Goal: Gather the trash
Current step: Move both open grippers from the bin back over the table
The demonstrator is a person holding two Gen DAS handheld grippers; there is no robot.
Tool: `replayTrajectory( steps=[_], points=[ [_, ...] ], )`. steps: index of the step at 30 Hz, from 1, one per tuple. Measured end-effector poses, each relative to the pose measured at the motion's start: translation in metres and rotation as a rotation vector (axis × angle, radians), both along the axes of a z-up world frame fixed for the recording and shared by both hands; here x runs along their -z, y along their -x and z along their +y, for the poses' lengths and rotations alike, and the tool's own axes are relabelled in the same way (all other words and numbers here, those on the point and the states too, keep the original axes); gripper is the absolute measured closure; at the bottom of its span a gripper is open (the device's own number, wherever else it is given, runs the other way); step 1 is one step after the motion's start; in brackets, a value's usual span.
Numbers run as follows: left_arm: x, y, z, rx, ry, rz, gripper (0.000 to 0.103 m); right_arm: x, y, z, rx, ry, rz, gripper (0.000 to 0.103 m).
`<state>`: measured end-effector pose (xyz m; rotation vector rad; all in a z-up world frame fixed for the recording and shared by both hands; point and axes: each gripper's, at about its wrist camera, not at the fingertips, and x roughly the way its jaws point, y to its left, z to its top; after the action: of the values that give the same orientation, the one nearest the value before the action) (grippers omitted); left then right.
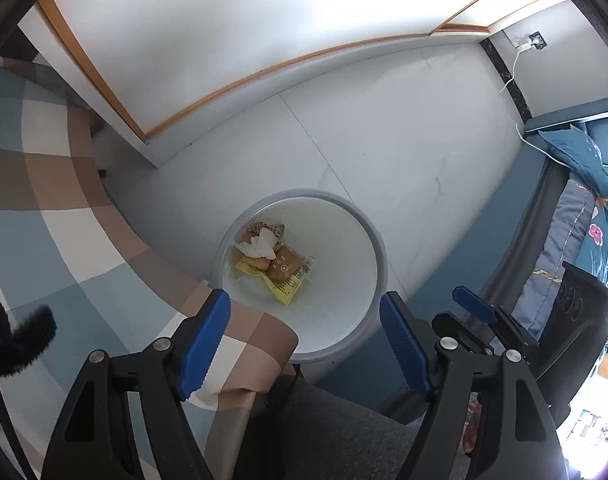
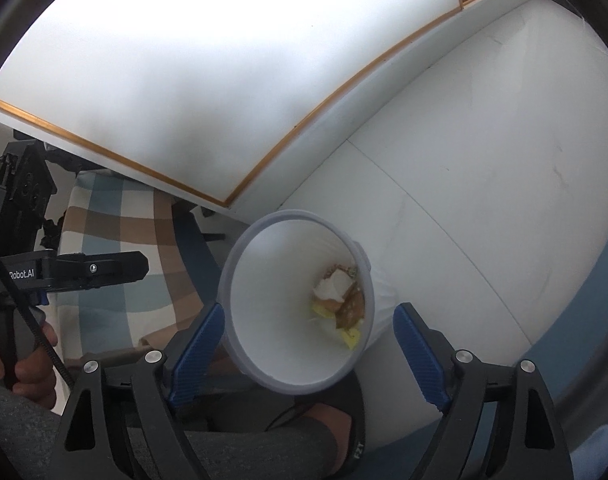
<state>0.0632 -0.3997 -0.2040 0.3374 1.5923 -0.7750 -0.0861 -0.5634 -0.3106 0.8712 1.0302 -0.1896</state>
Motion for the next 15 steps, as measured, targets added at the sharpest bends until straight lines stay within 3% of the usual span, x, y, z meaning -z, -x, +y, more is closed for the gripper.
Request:
replayTrajectory(
  steps=[15],
  points=[
    [-0.055,0.004,0.031,-0.079,0.084,-0.224,0.029,-0.041,0.006,0.01,-0.002,0.003,-0.075,0.012]
  ],
)
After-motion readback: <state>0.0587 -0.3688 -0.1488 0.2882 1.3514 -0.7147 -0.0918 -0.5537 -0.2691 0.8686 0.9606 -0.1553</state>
